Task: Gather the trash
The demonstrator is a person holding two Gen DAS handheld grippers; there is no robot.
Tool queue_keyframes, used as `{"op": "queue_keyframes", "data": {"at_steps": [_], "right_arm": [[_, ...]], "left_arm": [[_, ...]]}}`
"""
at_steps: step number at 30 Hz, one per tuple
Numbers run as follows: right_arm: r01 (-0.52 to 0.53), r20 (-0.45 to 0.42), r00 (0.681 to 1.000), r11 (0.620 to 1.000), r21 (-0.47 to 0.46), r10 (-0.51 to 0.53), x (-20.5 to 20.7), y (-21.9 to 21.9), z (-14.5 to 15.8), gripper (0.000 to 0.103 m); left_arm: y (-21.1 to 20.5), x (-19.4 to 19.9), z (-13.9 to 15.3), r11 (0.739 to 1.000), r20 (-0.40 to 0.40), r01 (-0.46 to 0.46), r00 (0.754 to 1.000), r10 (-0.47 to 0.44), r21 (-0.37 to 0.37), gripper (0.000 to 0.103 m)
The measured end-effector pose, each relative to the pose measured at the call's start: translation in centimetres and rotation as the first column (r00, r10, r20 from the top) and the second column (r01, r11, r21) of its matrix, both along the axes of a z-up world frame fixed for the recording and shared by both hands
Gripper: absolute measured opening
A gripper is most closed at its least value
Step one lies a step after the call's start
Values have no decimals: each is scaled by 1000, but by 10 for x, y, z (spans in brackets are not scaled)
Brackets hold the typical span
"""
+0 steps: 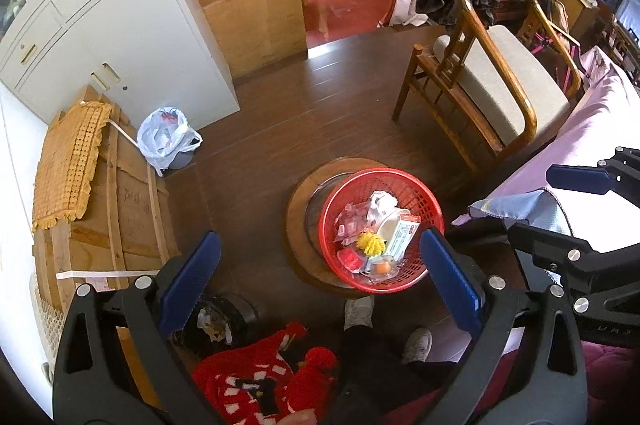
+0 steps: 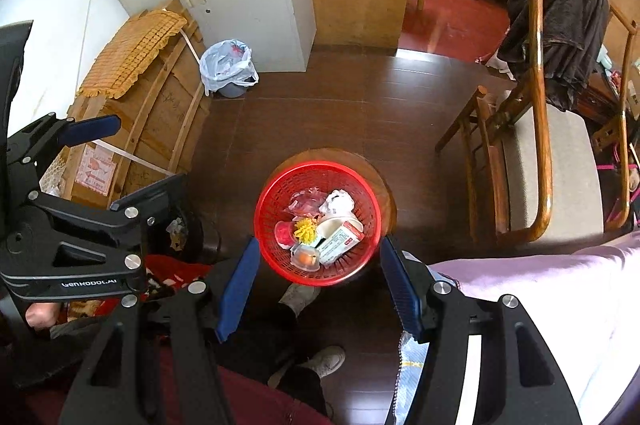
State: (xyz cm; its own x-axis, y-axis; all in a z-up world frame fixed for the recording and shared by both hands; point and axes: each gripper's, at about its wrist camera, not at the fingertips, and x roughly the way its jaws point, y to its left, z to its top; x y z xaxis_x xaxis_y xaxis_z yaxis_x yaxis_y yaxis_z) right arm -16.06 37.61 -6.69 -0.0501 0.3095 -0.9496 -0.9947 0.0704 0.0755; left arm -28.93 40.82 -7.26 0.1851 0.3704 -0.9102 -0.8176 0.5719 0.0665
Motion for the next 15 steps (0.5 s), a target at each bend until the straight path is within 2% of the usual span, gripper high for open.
{"op": "queue_keyframes", "data": {"at_steps": [15], "right_arm": [[27,8,1000,1000,7,-27,11,-14,3,62]], "left_arm": [[-7,16,3,999,17,41,999,-41,0,96]]}}
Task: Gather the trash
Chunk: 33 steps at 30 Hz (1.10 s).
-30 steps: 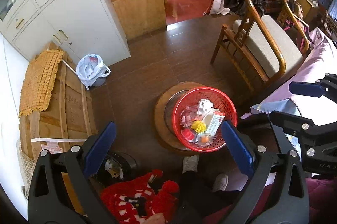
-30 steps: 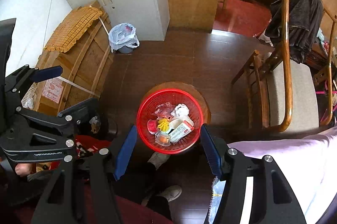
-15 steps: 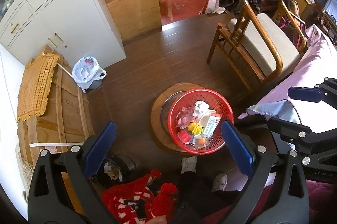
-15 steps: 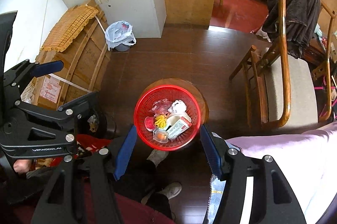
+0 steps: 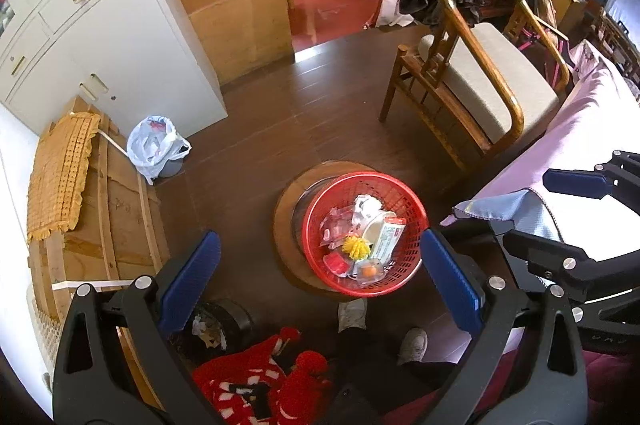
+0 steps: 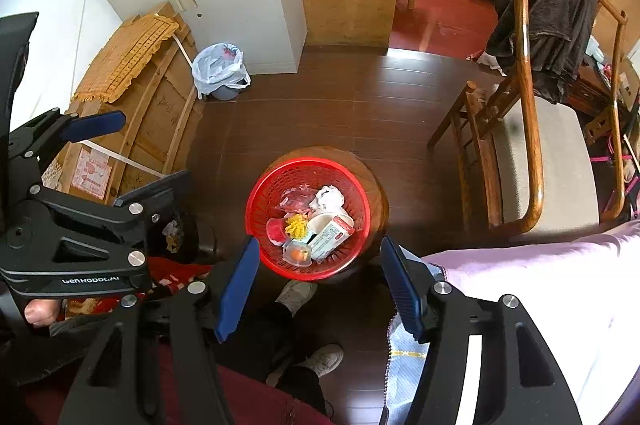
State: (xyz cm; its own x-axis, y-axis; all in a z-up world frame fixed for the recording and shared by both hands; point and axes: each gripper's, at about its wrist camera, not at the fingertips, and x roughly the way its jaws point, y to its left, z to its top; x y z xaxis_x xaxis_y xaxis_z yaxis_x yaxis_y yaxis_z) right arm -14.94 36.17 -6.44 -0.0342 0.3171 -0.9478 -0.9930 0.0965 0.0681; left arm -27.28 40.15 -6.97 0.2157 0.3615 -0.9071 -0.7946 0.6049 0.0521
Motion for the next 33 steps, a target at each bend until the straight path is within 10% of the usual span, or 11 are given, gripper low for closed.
{"op": "queue_keyframes", "data": {"at_steps": [33], "right_arm": [[7,6,1000,1000,6,-7,7,-4,3,62]], "left_arm": [[-3,13,-1,1000,1,20,1000,-21,8,96]]}}
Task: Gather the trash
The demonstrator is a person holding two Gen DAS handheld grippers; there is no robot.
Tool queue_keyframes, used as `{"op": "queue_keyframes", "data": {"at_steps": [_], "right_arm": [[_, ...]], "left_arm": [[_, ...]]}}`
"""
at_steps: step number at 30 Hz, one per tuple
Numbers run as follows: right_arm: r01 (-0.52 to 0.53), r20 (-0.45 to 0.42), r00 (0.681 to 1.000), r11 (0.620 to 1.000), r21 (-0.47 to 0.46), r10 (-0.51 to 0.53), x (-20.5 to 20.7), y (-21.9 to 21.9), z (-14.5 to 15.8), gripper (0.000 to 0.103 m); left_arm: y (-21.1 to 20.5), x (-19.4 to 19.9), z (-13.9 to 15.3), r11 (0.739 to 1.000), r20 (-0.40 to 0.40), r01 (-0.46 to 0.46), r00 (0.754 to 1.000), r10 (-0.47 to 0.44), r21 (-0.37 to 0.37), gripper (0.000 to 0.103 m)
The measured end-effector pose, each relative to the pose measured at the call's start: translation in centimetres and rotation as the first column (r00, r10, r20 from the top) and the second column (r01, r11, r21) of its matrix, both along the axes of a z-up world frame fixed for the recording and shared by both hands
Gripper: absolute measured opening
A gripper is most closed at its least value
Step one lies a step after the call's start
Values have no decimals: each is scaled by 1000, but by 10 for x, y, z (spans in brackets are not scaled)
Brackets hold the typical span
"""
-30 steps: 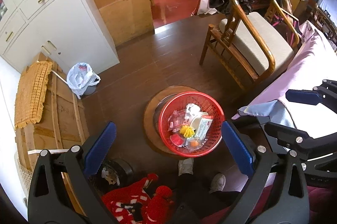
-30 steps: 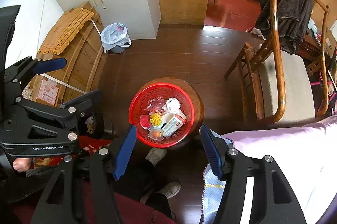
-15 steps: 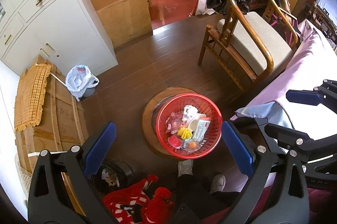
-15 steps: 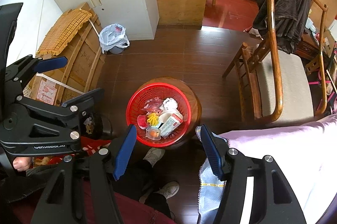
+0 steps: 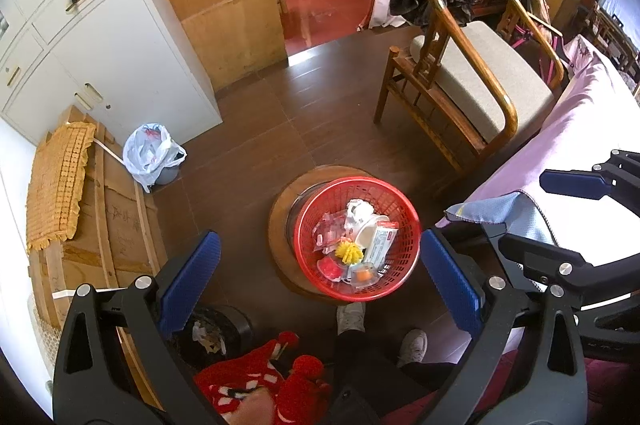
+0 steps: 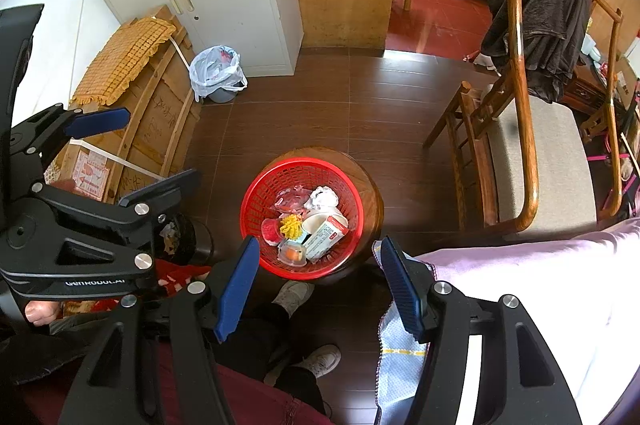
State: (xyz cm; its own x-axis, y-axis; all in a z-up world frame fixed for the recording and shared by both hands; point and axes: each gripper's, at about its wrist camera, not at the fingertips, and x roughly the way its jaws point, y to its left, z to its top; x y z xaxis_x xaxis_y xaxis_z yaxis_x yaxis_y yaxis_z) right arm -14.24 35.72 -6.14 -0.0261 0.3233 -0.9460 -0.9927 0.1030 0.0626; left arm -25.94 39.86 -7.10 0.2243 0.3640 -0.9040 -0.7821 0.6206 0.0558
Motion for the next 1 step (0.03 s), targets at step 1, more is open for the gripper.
{"op": "queue_keyframes", "data": {"at_steps": [1], "right_arm": [[0,-1,1000,1000,0,0,0,0,0,62]], "left_arm": [[0,0,0,1000,0,0,1000,0,2,96]]}}
